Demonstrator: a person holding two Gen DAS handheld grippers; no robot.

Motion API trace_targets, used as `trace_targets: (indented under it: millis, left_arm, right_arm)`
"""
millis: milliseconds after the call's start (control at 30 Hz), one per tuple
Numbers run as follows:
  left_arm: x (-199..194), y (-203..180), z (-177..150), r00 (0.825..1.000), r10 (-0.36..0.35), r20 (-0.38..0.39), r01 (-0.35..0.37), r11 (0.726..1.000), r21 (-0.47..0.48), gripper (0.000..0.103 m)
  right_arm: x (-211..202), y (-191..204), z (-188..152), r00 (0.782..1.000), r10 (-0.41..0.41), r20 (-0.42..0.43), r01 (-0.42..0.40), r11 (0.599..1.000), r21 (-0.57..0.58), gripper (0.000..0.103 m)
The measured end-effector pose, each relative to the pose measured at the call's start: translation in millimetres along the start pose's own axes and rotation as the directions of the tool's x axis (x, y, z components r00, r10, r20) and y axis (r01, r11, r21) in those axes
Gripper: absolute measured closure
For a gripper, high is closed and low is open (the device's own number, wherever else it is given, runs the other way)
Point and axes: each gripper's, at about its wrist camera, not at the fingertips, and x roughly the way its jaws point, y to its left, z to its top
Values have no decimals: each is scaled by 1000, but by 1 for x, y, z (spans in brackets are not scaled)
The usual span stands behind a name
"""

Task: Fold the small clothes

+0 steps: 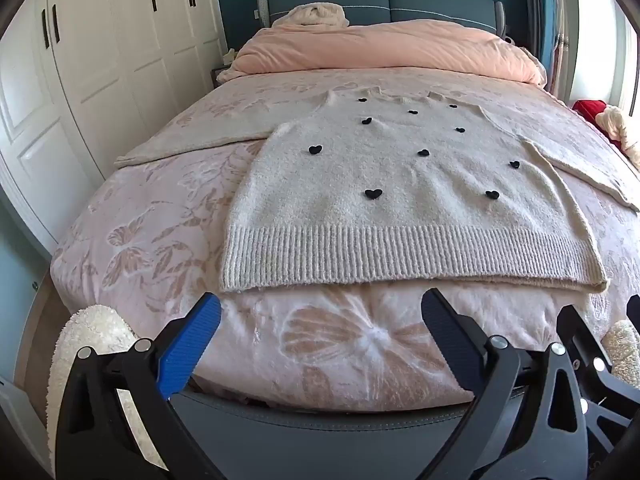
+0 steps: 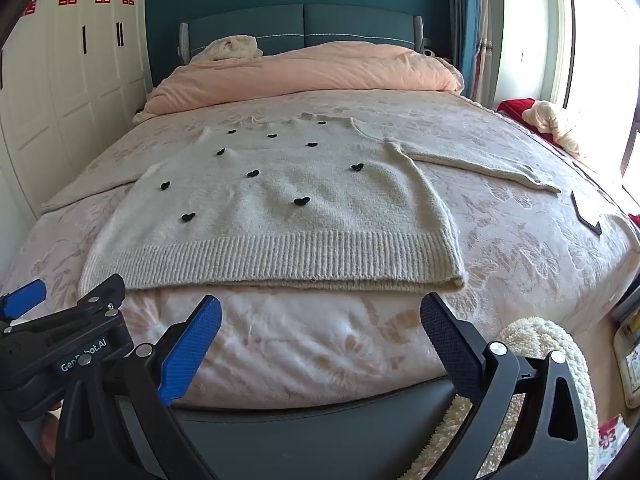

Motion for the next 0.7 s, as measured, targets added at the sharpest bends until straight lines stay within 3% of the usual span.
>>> trace_targets:
  millis: [200,700]
  left_arm:
    - [4,4,0,1000,-6,-27,6,1000,5,5]
    - [4,-1,-8,1000,8,-10,-8,1000,24,5]
  right_arm:
    - [2,6,-2,1000,-17,1,17,999,-28,5]
    - [-1,1,-2,1000,-10,6,10,1000,-29,5]
